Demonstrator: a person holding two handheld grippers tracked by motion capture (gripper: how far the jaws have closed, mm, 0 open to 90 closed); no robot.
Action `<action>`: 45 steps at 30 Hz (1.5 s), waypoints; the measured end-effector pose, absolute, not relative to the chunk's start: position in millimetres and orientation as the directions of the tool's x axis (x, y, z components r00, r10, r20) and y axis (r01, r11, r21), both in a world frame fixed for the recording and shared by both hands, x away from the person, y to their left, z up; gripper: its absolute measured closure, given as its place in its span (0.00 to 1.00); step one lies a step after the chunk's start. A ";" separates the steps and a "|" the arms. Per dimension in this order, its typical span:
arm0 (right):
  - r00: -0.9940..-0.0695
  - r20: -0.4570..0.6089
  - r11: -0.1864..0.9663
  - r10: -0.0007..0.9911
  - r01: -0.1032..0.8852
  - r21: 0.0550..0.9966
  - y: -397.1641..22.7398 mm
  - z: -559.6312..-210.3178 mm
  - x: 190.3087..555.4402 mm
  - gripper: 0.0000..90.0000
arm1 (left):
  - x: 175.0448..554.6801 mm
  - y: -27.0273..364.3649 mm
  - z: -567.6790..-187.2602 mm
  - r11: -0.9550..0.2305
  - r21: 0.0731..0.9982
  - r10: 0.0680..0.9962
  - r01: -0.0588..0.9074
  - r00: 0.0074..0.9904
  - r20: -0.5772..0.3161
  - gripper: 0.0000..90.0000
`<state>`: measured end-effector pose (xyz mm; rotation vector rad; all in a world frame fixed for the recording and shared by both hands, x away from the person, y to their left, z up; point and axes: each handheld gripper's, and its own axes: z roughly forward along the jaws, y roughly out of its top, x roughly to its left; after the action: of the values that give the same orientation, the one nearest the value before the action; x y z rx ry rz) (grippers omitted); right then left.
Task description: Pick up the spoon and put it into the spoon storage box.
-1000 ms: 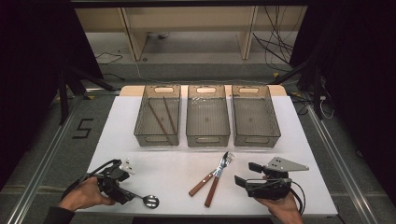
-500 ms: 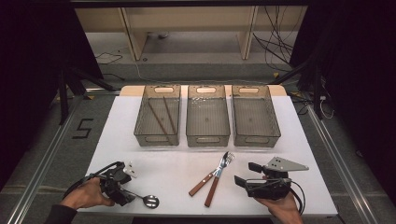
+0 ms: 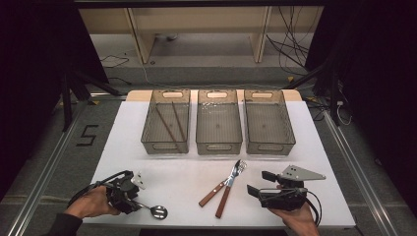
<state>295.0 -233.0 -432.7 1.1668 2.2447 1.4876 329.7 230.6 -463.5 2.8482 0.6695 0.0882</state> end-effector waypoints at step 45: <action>-0.666 0.242 0.183 0.706 0.502 0.845 -232.9 -433.3 295.4 0.26 | 335.4 225.3 -452.7 -0.824 0.334 0.479 0.457 0.878 -0.019 0.99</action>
<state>295.4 -232.9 -433.3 1.1693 2.2513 1.4818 335.4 225.3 -452.7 2.7177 0.6979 0.0929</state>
